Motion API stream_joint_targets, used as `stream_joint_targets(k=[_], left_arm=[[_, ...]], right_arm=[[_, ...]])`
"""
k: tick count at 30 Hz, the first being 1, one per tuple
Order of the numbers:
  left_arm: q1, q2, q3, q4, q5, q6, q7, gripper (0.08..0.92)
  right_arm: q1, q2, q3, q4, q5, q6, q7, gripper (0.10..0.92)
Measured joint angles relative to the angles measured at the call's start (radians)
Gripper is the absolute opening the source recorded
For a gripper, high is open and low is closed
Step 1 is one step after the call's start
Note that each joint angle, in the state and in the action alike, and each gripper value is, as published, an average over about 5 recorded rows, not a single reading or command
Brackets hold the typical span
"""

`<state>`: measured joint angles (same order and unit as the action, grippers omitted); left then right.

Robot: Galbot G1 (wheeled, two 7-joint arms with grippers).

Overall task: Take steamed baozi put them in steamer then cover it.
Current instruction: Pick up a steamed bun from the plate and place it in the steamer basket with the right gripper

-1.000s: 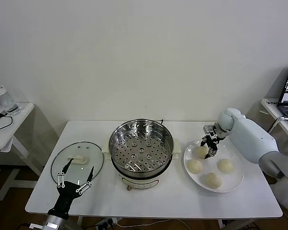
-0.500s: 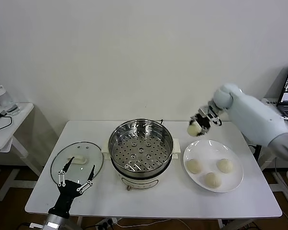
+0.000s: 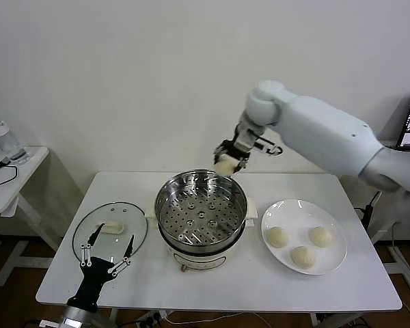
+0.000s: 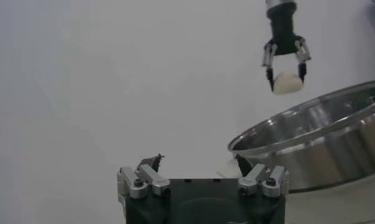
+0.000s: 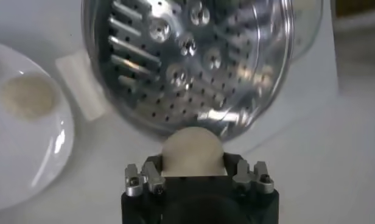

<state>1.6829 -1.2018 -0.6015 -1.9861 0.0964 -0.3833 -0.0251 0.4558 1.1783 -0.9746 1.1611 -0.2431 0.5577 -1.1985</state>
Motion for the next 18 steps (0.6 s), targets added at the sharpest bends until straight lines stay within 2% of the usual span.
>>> stream_joint_targets(k=[18], left_arm=[[0.003,-0.004,-0.011,0.003,-0.014,-0.002,-0.002,0.823]], right_arm=[[-0.090,0.121,-0.022,-0.049,-0.154,0.045,0.011,0.671]])
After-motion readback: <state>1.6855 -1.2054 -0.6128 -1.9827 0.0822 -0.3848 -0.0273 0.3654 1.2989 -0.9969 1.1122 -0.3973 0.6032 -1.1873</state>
